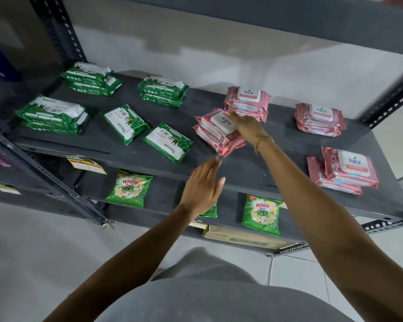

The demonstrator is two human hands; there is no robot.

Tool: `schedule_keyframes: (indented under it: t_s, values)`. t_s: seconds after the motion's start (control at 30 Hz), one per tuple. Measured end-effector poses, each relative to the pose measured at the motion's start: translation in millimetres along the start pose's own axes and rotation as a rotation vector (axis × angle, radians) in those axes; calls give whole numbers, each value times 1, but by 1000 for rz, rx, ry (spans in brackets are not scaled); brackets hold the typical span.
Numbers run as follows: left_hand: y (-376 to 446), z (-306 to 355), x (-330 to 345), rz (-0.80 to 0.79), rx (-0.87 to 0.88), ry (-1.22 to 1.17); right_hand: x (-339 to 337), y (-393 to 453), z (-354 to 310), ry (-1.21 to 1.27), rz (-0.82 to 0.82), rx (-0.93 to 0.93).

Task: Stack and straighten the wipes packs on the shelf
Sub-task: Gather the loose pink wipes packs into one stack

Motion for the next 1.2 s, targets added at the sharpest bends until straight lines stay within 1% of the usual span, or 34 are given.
schedule_keyframes:
  t_s: [0.03, 0.07, 0.13, 0.17, 0.2, 0.27, 0.3, 0.37, 0.43, 0.53, 0.57, 0.6, 0.63, 0.67, 0.73, 0.77, 0.8, 0.83, 0.9, 0.93, 0.97, 1.0, 1.07, 1.13, 1.2]
  values:
    - [12, 11, -1, 38, -121, -138, -4, 1, 6, 79, -4, 23]
    - [25, 17, -2, 90, -296, -299, -7, -1, 11, 160, -26, 43]
    - [54, 22, -3, 117, -638, -541, -6, -4, 23, 271, -125, 93]
    - [68, 21, -5, 103, -781, -600, -4, -5, 30, 288, -172, 129]
    - [81, 19, -6, 81, -884, -616, -2, -7, 36, 293, -201, 162]
    - [99, 16, -11, 10, -977, -550, 4, -8, 44, 336, -207, 195]
    - [104, 14, -12, -38, -972, -489, 8, -11, 48, 378, -195, 208]
    - [115, 8, -14, -149, -888, -382, 16, -19, 56, 494, -155, 263]
    - [125, 3, -17, -244, -791, -380, 25, -30, 64, 602, -142, 328]
    - [134, -4, -23, -418, -694, -399, 38, -44, 69, 669, -231, 377]
    - [136, -6, -24, -446, -682, -427, 41, -48, 69, 682, -267, 384]
    - [136, -7, -25, -445, -672, -442, 42, -51, 69, 683, -290, 397]
    - [135, -7, -26, -412, -658, -435, 38, -52, 70, 663, -275, 412]
    - [132, -6, -26, -332, -642, -409, 31, -50, 73, 622, -218, 430]
    - [121, 2, -26, -57, -624, -347, 9, -43, 83, 471, -17, 432]
    - [111, 9, -25, 77, -655, -354, -4, -38, 84, 404, 89, 389]
    - [100, 16, -20, 165, -721, -397, -17, -34, 82, 371, 161, 310]
    - [91, 22, -13, 200, -814, -457, -26, -29, 76, 340, 183, 216]
    - [80, 28, 3, 172, -1024, -565, -34, -17, 64, 269, 135, 83]
    - [79, 28, 9, 135, -1100, -586, -35, -13, 58, 223, 96, 67]
    - [81, 27, 13, 106, -1138, -599, -36, -10, 53, 183, 56, 52]
    - [84, 24, 14, 96, -1146, -620, -35, -7, 50, 144, 16, 47]
    - [93, 15, 15, 97, -1120, -690, -30, -4, 50, 118, -71, 101]
    - [99, 8, 12, 88, -1046, -771, -26, -8, 59, 120, -152, 175]
    - [104, 4, 8, 11, -977, -810, -24, -9, 71, 136, -190, 232]
Point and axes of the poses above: each hand's wrist, its own y-axis towards the middle knuckle, its own x-axis out of the palm, z = x × y, the point moved 4 cm from there along y, towards the middle knuckle, and after that the axes turned 11 degrees about -y, right-handed, at the moved point
